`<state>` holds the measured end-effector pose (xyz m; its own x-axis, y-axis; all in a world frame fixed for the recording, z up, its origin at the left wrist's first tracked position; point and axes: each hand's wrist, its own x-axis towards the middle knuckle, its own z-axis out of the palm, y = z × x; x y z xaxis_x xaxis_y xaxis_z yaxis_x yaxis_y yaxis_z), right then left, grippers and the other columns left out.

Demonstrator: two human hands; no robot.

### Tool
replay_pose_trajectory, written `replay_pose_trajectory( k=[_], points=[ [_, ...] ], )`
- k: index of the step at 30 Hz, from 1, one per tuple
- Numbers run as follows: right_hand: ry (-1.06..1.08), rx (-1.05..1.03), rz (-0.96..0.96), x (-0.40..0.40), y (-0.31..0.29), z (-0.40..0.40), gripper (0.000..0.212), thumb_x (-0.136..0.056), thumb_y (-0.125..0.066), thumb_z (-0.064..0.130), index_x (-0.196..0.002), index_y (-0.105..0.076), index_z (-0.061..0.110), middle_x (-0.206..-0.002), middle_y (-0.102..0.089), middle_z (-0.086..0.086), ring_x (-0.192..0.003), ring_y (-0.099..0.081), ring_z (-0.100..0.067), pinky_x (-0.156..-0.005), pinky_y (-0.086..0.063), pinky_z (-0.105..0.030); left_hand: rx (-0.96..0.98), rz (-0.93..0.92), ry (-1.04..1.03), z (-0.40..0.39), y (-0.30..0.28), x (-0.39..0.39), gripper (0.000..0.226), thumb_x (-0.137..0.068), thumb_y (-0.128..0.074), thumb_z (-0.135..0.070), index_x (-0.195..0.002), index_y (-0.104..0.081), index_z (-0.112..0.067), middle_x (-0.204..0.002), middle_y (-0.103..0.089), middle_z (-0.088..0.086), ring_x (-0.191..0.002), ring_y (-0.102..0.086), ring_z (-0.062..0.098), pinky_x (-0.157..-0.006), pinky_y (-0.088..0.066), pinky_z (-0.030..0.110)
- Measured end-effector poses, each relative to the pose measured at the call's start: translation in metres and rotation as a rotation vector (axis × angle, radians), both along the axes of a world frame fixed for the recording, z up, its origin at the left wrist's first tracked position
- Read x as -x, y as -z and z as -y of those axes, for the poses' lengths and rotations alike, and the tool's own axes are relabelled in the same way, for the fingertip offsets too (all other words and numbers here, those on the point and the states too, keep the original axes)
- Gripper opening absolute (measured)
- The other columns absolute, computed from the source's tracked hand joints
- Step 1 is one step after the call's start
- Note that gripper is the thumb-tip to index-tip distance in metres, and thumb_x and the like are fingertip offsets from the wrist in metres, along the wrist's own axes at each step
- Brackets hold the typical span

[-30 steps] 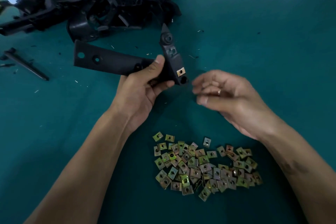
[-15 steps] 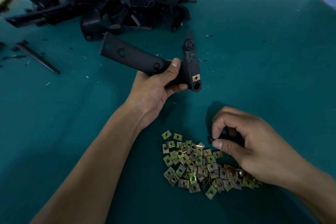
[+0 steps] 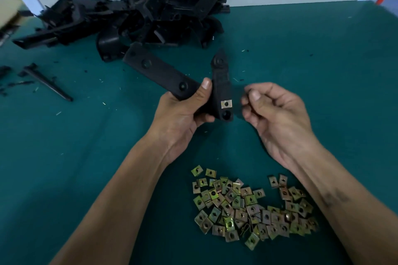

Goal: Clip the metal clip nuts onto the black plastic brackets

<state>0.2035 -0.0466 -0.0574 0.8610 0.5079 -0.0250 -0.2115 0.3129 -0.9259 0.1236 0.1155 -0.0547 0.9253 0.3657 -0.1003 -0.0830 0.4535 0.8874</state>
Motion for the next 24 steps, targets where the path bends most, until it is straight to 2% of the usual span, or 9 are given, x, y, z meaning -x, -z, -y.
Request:
replay_pose_trajectory(
  k=[3, 7, 10, 13, 15, 18, 24],
  points=[
    [-0.014, -0.056, -0.047, -0.006, -0.004, -0.011, 0.010, -0.085, -0.069, 0.006, -0.091, -0.076, 0.005, -0.069, -0.068, -0.010, -0.058, -0.062, -0.014, -0.052, -0.051, -0.020, -0.029, -0.006, 0.010, 0.000, 0.001, 0.001, 0.036, -0.081, -0.069, -0.034, -0.095, -0.071, -0.001, -0.088, -0.075, 0.006, -0.069, -0.067, 0.011, -0.051, -0.049, 0.018],
    [-0.020, -0.119, -0.053, -0.008, -0.001, -0.012, 0.012, -0.081, -0.069, 0.004, -0.089, -0.079, 0.003, -0.079, -0.073, -0.014, -0.069, -0.069, -0.020, -0.066, -0.057, -0.022, -0.041, -0.001, 0.026, 0.000, 0.002, 0.001, 0.029, -0.082, -0.068, -0.032, -0.090, -0.074, -0.004, -0.087, -0.075, 0.006, -0.068, -0.067, 0.011, -0.051, -0.049, 0.018],
    [-0.019, -0.134, -0.045, -0.009, 0.000, -0.011, 0.011, -0.083, -0.069, 0.007, -0.088, -0.078, 0.004, -0.078, -0.073, -0.012, -0.068, -0.067, -0.019, -0.064, -0.054, -0.023, -0.070, 0.007, 0.040, 0.000, 0.003, 0.001, 0.024, -0.084, -0.067, -0.032, -0.087, -0.077, -0.010, -0.089, -0.076, 0.006, -0.070, -0.068, 0.011, -0.052, -0.050, 0.018],
    [-0.002, -0.146, -0.032, -0.008, 0.000, -0.012, 0.020, -0.080, -0.069, 0.003, -0.100, -0.073, 0.001, -0.078, -0.073, -0.011, -0.067, -0.067, -0.016, -0.063, -0.055, -0.021, -0.104, 0.013, 0.043, 0.001, 0.004, 0.000, 0.028, -0.086, -0.067, -0.028, -0.095, -0.072, -0.002, -0.093, -0.075, 0.009, -0.074, -0.069, 0.013, -0.053, -0.050, 0.018],
    [0.009, -0.171, -0.042, -0.007, -0.001, -0.013, 0.026, -0.079, -0.070, 0.001, -0.105, -0.069, 0.000, -0.078, -0.073, -0.009, -0.067, -0.068, -0.014, -0.064, -0.055, -0.019, -0.109, 0.006, 0.026, 0.002, 0.006, -0.001, 0.023, -0.084, -0.069, -0.023, -0.093, -0.070, -0.002, -0.091, -0.074, 0.009, -0.072, -0.067, 0.012, -0.053, -0.049, 0.018],
    [0.016, -0.233, -0.104, -0.003, -0.001, -0.014, 0.021, -0.076, -0.071, -0.001, -0.097, -0.067, 0.000, -0.077, -0.072, -0.008, -0.068, -0.068, -0.012, -0.067, -0.056, -0.018, -0.101, 0.008, -0.014, 0.003, 0.006, -0.001, 0.012, -0.080, -0.071, -0.018, -0.086, -0.071, -0.007, -0.086, -0.074, 0.006, -0.072, -0.067, 0.011, -0.056, -0.050, 0.018],
    [0.010, -0.267, -0.156, 0.002, -0.001, -0.016, 0.018, -0.079, -0.071, 0.003, -0.096, -0.067, 0.003, -0.085, -0.074, -0.009, -0.078, -0.071, -0.016, -0.074, -0.059, -0.024, -0.118, 0.015, -0.045, 0.004, 0.005, -0.001, 0.017, -0.079, -0.070, -0.016, -0.089, -0.069, -0.002, -0.089, -0.075, 0.009, -0.076, -0.070, 0.015, -0.059, -0.053, 0.020]
  ],
)
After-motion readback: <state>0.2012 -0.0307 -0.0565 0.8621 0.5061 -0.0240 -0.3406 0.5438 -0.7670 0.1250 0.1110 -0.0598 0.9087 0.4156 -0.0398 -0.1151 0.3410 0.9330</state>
